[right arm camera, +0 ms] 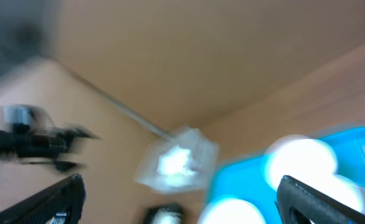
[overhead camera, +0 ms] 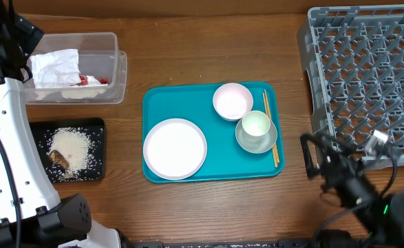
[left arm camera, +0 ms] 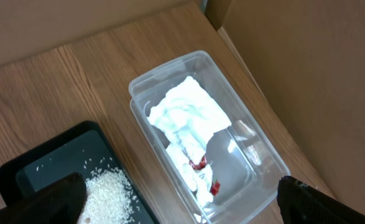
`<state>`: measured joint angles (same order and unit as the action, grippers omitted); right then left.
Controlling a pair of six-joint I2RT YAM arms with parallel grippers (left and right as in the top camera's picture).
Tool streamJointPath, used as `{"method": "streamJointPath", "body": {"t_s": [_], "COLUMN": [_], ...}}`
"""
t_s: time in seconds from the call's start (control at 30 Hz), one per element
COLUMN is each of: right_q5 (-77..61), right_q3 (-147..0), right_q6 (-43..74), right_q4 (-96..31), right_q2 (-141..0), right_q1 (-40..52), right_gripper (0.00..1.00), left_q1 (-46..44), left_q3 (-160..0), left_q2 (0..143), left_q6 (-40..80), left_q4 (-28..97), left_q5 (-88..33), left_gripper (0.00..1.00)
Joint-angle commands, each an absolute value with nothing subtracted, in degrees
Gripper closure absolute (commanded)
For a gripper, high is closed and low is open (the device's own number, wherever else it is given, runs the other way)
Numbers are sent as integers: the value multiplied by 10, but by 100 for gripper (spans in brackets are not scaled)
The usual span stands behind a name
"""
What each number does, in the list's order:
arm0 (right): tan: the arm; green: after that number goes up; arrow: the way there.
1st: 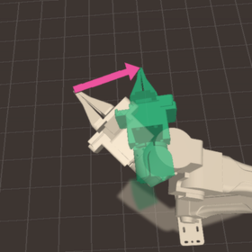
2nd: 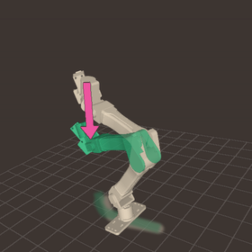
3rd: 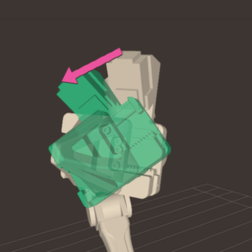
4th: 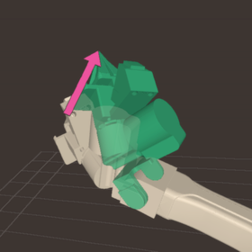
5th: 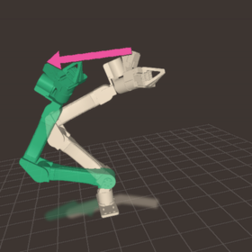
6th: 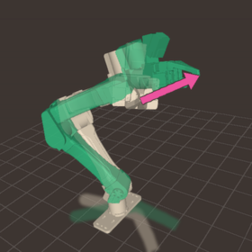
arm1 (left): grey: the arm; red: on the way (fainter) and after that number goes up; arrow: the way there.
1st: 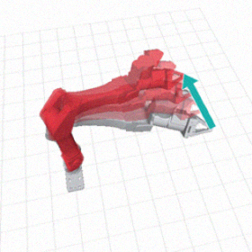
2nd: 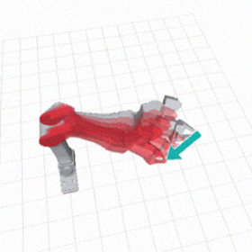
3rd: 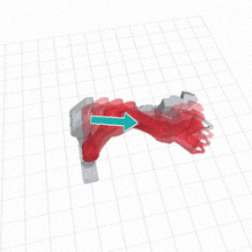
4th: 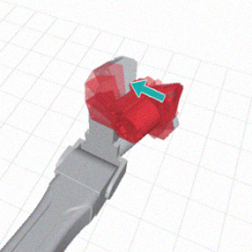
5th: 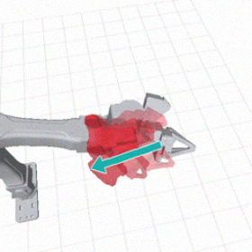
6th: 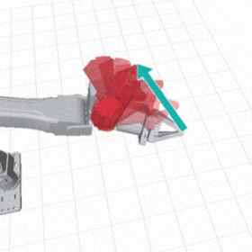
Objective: Sort waste into correct bins and load items into the dishwasher
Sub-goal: 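Move the right gripper to the pale green cup and grasp its rim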
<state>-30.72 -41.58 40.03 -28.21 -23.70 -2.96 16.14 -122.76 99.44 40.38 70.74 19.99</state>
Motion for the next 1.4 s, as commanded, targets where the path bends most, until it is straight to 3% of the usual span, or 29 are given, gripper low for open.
{"method": "streamJointPath", "body": {"t_s": [0.0,0.27,0.47,0.87,1.17,1.27,1.37], "right_q5": [-230,-15,93,78,-63,-76,-45], "right_q3": [-541,-783,-831,-831,-829,-821,-807], "right_q6": [219,160,179,182,182,191,238], "right_q4": [-376,-623,-669,-636,-599,-595,-596], "right_q2": [-370,-643,-778,-941,-973,-973,-976], "right_q1": [-21,124,246,278,278,280,280], "right_gripper": [0,0,0,0,1,18,21], "left_q1": [161,161,161,161,161,161,161], "left_q3": [-1228,-1228,-1228,-1228,-1228,-1228,-1228], "left_q2": [997,996,996,996,996,996,996], "left_q6": [407,407,407,407,407,407,407], "left_q4": [707,707,707,707,707,707,707], "left_q5": [210,210,210,210,210,210,210], "left_gripper": [0,0,0,0,0,0,0]}}
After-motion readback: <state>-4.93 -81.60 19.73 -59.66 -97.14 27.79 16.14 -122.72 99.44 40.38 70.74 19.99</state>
